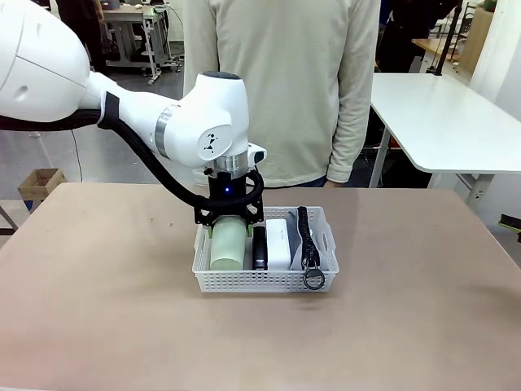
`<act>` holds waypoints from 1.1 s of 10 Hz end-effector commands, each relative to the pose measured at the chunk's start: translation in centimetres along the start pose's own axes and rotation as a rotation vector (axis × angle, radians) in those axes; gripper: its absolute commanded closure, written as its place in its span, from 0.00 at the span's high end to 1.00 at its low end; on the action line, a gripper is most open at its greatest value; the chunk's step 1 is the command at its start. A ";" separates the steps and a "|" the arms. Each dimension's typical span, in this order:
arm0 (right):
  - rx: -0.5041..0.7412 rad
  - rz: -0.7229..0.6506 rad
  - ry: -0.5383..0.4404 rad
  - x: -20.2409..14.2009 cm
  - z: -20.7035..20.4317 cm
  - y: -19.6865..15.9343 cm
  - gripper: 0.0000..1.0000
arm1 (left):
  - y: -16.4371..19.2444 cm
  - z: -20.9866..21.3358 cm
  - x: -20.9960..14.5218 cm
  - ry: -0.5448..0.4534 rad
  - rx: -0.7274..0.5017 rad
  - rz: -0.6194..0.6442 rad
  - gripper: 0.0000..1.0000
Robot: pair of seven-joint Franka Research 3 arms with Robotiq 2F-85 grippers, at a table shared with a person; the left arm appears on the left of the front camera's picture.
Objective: Efficiently arrange items inside the basket to fit them all.
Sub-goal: Pick up the Reusable plastic cup and place it inside the Organizing basket.
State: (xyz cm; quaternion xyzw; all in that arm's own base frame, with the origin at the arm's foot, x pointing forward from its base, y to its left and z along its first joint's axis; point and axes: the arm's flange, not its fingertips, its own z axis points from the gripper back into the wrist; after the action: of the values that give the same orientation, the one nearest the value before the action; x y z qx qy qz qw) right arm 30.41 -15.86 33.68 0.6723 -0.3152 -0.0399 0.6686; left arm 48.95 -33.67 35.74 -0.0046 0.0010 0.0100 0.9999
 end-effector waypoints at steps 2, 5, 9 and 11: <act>0.005 0.000 0.010 -0.1 0.3 0.4 1.00 | -0.7 -0.5 0.4 -0.024 0.050 0.015 0.91; 0.005 0.000 0.010 -0.1 0.3 0.4 1.00 | -0.8 -0.8 0.5 -0.011 0.057 0.016 0.91; 0.005 0.000 0.010 -0.1 0.3 0.4 1.00 | -0.7 -0.7 0.7 -0.005 0.057 0.018 1.00; 0.005 0.000 0.010 -0.1 0.3 0.4 1.00 | -0.4 0.2 0.5 -0.014 0.027 0.013 1.00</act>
State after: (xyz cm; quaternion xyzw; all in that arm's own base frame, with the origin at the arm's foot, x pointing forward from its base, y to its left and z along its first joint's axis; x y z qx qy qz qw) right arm 30.41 -15.86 33.68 0.6723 -0.3152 -0.0399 0.6686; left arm 49.53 -34.30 35.30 0.0057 0.0029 0.0062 1.0000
